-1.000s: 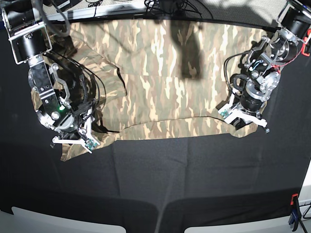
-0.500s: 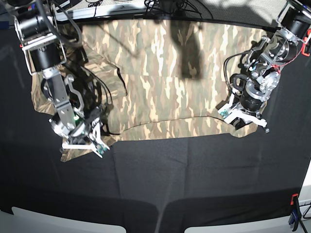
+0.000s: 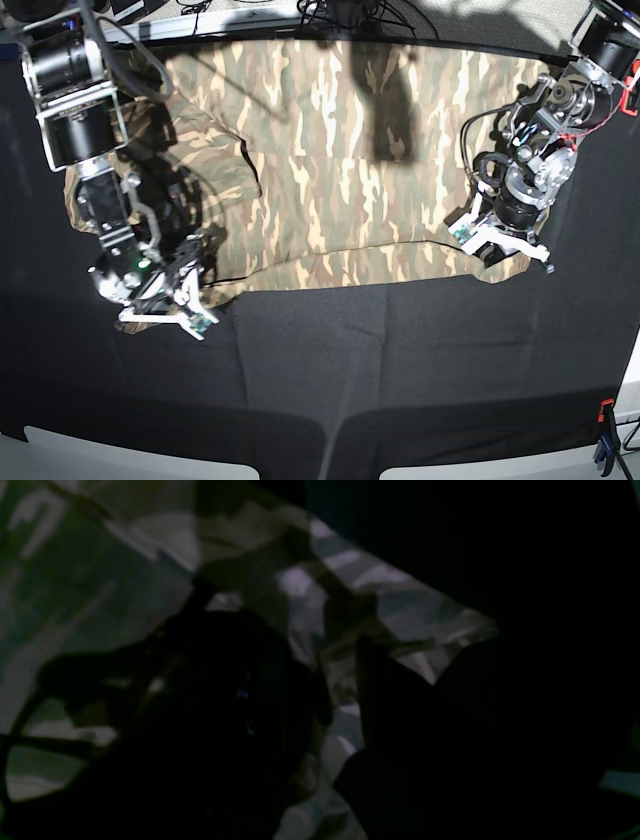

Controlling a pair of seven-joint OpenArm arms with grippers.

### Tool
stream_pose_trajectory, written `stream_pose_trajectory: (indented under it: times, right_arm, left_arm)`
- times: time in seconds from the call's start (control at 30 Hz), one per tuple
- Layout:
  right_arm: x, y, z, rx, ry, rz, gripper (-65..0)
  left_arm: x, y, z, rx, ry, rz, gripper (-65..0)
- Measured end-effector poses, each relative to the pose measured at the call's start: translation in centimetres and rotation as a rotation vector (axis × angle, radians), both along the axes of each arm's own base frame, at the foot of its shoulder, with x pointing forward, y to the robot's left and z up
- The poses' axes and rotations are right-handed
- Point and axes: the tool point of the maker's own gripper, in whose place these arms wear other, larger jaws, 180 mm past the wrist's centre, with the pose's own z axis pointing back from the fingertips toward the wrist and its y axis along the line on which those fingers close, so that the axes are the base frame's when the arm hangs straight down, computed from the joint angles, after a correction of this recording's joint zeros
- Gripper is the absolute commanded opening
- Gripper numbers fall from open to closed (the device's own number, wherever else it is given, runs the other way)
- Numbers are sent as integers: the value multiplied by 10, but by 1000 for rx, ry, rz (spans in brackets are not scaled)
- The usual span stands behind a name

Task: Layout the t-shirt on the table in an organized manner, then fold the t-shirt properly
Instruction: 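Hold both side edges and adjust the right gripper's grip on the fabric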

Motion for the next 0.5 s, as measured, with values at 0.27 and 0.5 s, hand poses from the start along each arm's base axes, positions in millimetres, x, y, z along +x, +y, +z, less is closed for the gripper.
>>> stream_pose_trajectory:
  times: [0.27, 0.5]
  right_arm:
    - [-4, -7, -1, 2, 23, 4, -497]
    - [-5, -6, -1, 9, 26, 6, -563]
  left_arm:
    - [0, 0, 0, 1, 1, 2, -650]
    - [0, 1, 0, 2, 1, 2, -650]
